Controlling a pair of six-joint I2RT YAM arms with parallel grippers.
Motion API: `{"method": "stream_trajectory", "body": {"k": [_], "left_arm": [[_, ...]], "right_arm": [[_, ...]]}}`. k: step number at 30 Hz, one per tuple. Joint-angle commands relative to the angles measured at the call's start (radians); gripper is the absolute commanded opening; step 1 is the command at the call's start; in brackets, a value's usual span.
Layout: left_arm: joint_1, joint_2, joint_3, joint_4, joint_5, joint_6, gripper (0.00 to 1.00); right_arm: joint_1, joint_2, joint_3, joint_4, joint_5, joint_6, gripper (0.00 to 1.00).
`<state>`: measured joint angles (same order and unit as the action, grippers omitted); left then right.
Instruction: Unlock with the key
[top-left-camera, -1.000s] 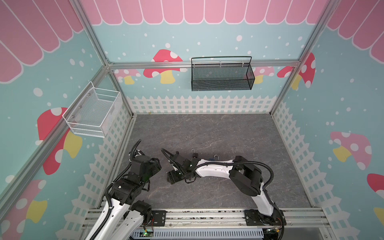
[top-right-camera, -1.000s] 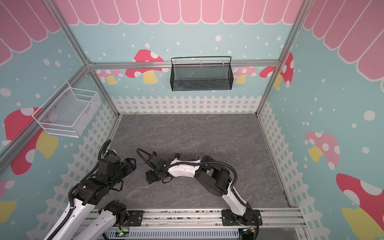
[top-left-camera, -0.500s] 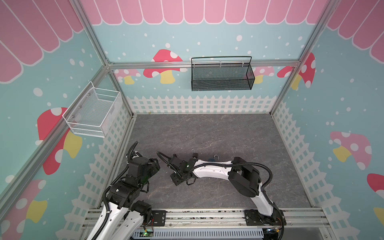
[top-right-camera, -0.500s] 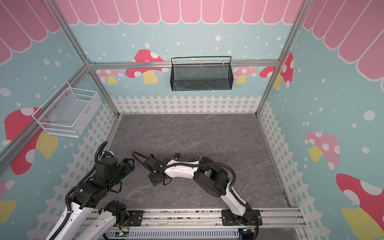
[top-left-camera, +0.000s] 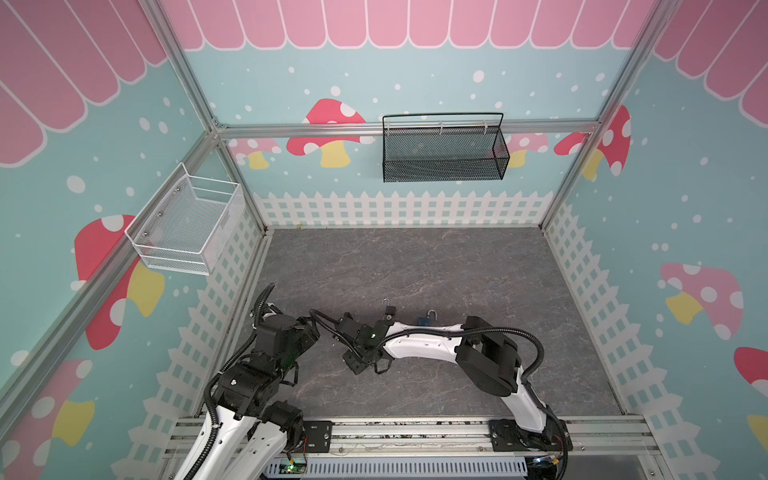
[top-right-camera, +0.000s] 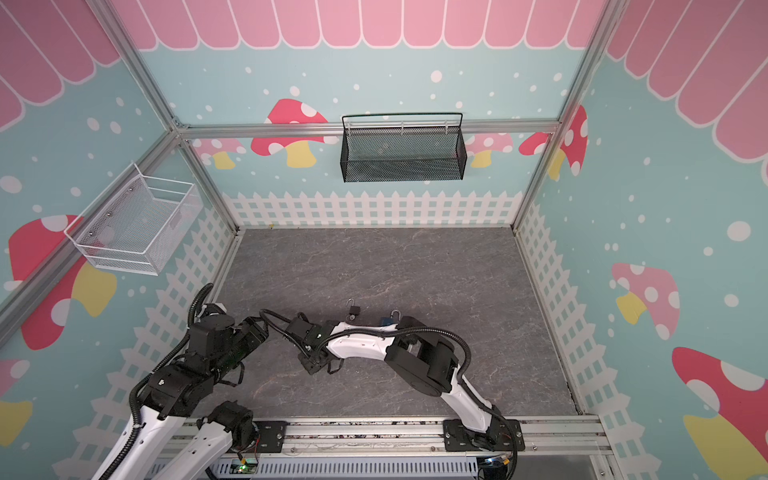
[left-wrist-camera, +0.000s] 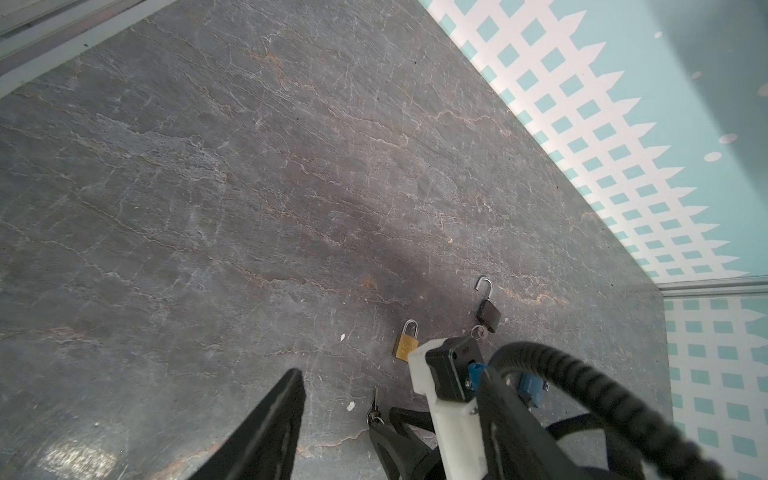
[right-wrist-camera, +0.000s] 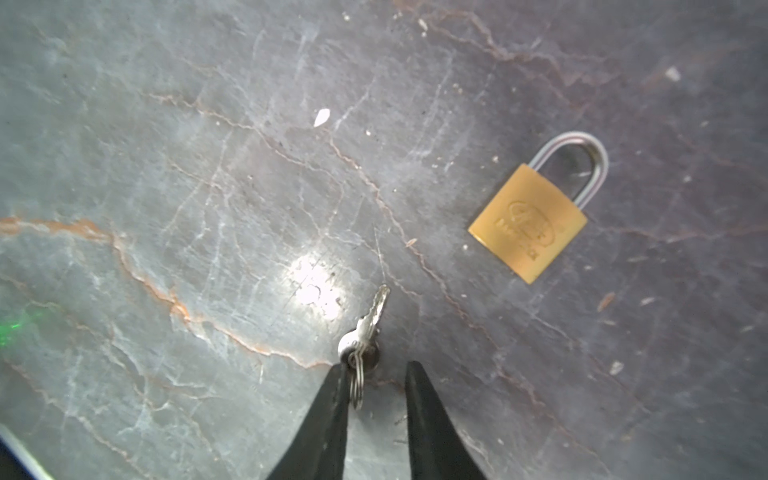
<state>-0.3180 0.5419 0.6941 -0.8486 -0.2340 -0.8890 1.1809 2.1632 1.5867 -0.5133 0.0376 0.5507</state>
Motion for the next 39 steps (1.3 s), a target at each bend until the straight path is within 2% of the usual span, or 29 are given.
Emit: {"method": "stream_trajectory", "body": {"k": [1,7,15,17,21,28,32,36,39], "left_arm": [[0.006,-0.011,-0.008,-0.006,0.004,-0.028,0.66],[0.006,-0.015,-0.016,0.001,0.013,-0.044,0.66],[0.006,-0.015,-0.027,0.019,0.025,-0.068,0.66],[0.006,-0.015,-0.027,0.021,0.027,-0.08,0.66],[0.007,-0.035,-0.025,0.037,0.059,-0.113,0.66],[0.006,-0.073,-0.008,0.039,0.112,-0.165,0.66],[0.007,-0.095,-0.026,0.07,0.17,-0.222,0.66],[0.006,-0.086,-0.094,0.2,0.291,-0.316,0.66],[-0.003,-0.053,-0.145,0.346,0.376,-0.394,0.65]], "right_arm": [[0.013,0.046,0.012,-0.037,0.018,-0.023,0.22],[0.014,0.05,0.01,-0.018,0.025,-0.069,0.12],[0.014,0.032,0.0,0.013,0.046,-0.146,0.06],[0.014,0.021,-0.005,0.018,0.063,-0.163,0.01],[0.014,-0.027,-0.054,0.06,0.099,-0.186,0.0],[0.007,-0.196,-0.233,0.221,0.133,-0.243,0.0],[-0.021,-0.34,-0.373,0.323,0.122,-0.258,0.0],[-0.048,-0.477,-0.494,0.413,0.083,-0.271,0.0],[-0.074,-0.568,-0.556,0.461,0.01,-0.258,0.0]]}}
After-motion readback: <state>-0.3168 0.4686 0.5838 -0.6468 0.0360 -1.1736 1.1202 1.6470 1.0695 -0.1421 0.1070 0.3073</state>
